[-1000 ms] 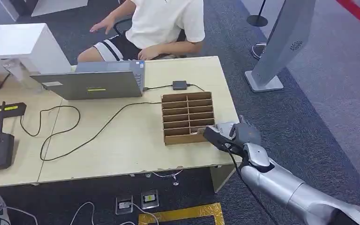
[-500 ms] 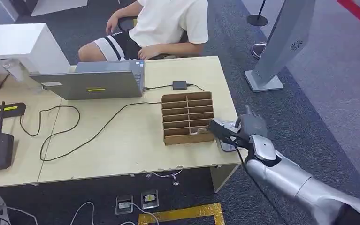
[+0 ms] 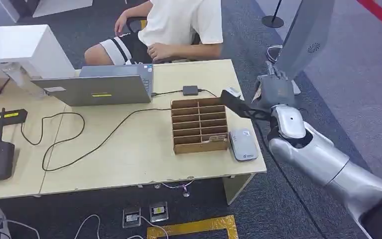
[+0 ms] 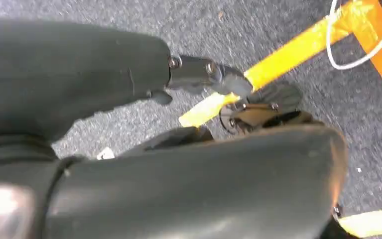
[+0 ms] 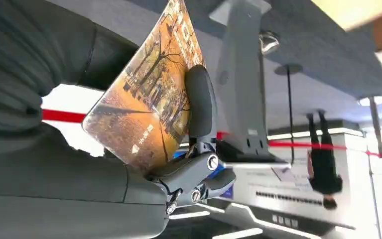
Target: Pass the card to the sensor for recognition and then transmit it.
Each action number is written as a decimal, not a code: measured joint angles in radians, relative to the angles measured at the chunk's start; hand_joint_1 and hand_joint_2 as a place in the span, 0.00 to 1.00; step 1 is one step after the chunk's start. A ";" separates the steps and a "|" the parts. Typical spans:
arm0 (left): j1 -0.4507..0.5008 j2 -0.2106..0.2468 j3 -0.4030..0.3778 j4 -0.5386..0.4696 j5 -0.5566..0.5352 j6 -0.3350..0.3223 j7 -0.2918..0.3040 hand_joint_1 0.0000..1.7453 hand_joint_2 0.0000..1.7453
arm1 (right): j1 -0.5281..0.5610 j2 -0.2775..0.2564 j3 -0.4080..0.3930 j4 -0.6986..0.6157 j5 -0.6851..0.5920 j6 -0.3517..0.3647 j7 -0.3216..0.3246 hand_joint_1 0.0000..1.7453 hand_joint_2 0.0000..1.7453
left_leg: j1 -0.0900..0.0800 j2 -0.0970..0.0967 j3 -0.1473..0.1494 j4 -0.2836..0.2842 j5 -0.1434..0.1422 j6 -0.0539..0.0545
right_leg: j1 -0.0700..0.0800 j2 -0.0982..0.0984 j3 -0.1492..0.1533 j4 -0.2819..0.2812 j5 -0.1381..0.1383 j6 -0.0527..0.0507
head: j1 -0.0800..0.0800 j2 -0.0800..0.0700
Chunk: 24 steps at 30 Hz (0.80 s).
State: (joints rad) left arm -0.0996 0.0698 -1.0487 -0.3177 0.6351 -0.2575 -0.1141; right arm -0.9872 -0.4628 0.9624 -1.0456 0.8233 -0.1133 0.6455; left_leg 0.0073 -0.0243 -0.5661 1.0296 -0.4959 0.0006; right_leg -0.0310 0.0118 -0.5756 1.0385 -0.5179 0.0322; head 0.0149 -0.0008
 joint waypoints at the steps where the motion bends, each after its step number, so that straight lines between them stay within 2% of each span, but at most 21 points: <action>1: -0.002 0.001 -0.002 0.000 0.001 0.000 0.000 0.00 0.00 | -0.017 0.003 0.001 -0.007 -0.006 0.000 0.000 1.00 1.00 | 0.000 0.000 0.000 0.000 0.000 0.000 | 0.000 0.000 0.000 0.000 0.000 0.000 | 0.000 0.000; 6: -0.007 0.001 -0.008 0.000 0.006 0.000 0.002 0.00 0.00 | -0.069 0.028 0.016 -0.020 -0.024 -0.003 0.000 1.00 1.00 | 0.000 0.000 0.000 0.000 0.000 0.000 | 0.000 0.000 0.000 0.000 0.000 0.000 | 0.000 0.000; 17: -0.021 0.005 -0.025 -0.003 -0.013 0.000 0.002 0.00 0.00 | -0.156 0.141 0.099 0.022 -0.125 -0.067 0.000 1.00 1.00 | 0.001 -0.001 -0.001 0.000 0.000 0.000 | 0.001 -0.001 0.000 0.001 0.000 0.000 | 0.000 0.000; 24: -0.023 0.012 -0.028 -0.003 -0.028 0.000 0.034 0.00 0.00 | -0.177 0.172 0.149 0.062 -0.133 -0.093 0.000 1.00 1.00 | 0.000 -0.001 -0.001 0.000 0.000 0.000 | 0.000 0.000 0.000 0.000 0.000 0.000 | 0.000 0.000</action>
State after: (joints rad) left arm -0.1230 0.0816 -1.0765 -0.3212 0.6070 -0.2575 -0.0801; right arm -1.1640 -0.2912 1.1110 -0.9838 0.6905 -0.2068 0.6451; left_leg 0.0077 -0.0249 -0.5667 1.0295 -0.4958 0.0004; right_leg -0.0307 0.0116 -0.5759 1.0388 -0.5180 0.0321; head 0.0149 -0.0008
